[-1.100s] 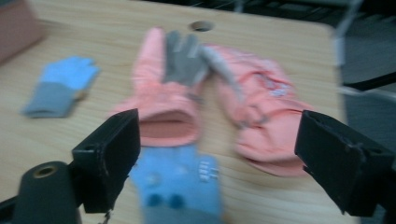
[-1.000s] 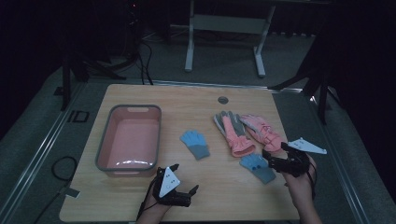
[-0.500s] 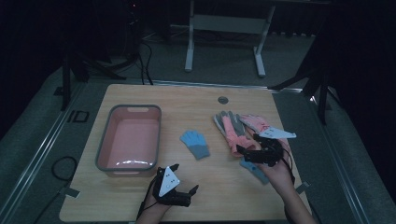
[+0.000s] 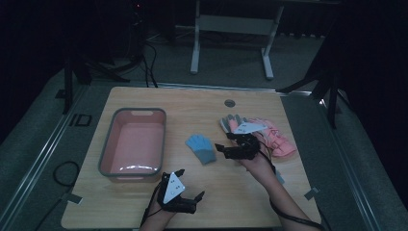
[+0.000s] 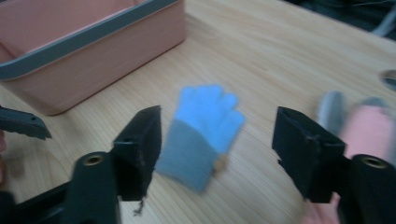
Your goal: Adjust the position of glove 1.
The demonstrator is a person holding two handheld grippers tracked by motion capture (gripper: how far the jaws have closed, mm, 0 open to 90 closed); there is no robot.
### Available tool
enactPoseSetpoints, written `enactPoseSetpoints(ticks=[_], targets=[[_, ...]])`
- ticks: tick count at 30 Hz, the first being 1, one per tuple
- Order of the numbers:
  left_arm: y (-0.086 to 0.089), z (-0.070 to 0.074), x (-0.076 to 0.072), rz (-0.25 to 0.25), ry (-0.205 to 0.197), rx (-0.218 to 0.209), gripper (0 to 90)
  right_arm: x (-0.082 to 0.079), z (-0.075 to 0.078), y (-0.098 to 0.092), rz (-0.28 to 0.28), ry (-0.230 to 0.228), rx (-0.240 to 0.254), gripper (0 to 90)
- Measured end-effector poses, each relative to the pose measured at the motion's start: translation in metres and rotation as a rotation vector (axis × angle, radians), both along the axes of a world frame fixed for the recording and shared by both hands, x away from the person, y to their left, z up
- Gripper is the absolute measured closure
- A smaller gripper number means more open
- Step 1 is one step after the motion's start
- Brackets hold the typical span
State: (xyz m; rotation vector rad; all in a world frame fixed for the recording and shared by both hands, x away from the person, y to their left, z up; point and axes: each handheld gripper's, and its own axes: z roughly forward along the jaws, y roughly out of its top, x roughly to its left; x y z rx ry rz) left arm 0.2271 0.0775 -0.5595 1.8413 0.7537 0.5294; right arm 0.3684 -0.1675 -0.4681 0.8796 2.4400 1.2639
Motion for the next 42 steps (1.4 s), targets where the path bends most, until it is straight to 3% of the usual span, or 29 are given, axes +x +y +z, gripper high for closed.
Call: enactPoseSetpoints(ticks=[5,6,8,16,23,28,34,37,39,42], targets=[[0.000,0.000,0.000,0.002,0.001,0.002,1.1,0.007,-0.009,0.014,0.037,0.023,-0.015,42.6],[0.000,0.000,0.000,-0.001,-0.004,0.007,1.1,0.015,-0.019,0.026,0.059,0.064,-0.022,50.8],[0.000,0.000,0.000,-0.005,-0.007,0.003,1.1,0.019,-0.024,0.032,0.082,0.086,-0.009,52.8],[0.000,0.000,0.000,-0.008,-0.004,0.008,1.1,0.032,-0.046,0.054,0.103,0.052,-0.120,58.1],[0.000,0.000,0.000,-0.009,0.000,0.005,1.1,0.044,-0.061,0.064,0.116,0.093,-0.166,61.1],[0.000,0.000,0.000,-0.009,0.003,0.002,1.1,0.050,-0.075,0.069,0.099,0.103,-0.241,60.5],[0.000,0.000,0.000,-0.007,0.004,-0.002,1.1,0.048,-0.081,0.065,0.102,0.078,-0.197,66.1],[0.001,0.000,0.000,-0.007,0.004,-0.007,1.2,0.046,-0.082,0.065,0.071,0.065,-0.181,79.5],[0.001,0.000,0.001,-0.007,0.006,-0.007,1.1,0.042,-0.083,0.066,0.053,0.054,-0.176,83.0],[0.001,0.000,0.001,-0.009,0.006,-0.005,1.2,0.040,-0.083,0.067,0.025,0.075,-0.158,84.6]])
